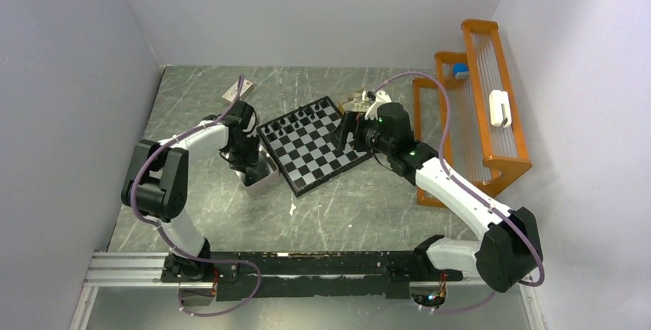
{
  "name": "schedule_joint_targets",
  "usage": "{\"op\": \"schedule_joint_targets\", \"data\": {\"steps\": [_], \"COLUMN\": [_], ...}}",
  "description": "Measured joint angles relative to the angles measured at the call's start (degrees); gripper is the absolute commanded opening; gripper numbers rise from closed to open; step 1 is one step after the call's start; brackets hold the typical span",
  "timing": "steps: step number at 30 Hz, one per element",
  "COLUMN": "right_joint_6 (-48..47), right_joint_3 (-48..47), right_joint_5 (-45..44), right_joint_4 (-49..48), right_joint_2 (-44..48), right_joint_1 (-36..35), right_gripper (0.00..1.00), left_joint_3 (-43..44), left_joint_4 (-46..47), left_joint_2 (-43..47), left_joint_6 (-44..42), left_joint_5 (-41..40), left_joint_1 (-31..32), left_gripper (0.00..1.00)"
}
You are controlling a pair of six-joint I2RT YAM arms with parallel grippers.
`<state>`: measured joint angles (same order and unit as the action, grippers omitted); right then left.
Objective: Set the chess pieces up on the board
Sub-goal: Adjust the chess piece in the storage box.
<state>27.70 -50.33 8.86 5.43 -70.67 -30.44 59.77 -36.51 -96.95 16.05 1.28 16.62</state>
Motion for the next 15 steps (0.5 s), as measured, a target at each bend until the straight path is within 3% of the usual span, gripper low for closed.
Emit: {"op": "schedule_joint_targets", "data": {"steps": [10, 15], "right_joint_6": [-7.72, -10.10], "right_joint_3": [-3.26, -7.85], "right_joint_5": [-5.70, -9.11], "right_joint_4": [5.05, 7.63], "right_joint_2": [1.14, 0.79], "right_joint_1": [-0.39, -0.39], "right_gripper": [1.00, 1.00], "left_joint_3": [3.61, 7.72], "left_joint_4": [-3.17, -3.43], "left_joint_2": [-0.79, 2.67], "left_joint_6": [-3.06, -1.60], "left_joint_5": [3.89, 1.60], "left_joint_1": [1.11, 1.22], "left_gripper": [0.55, 0.59]}}
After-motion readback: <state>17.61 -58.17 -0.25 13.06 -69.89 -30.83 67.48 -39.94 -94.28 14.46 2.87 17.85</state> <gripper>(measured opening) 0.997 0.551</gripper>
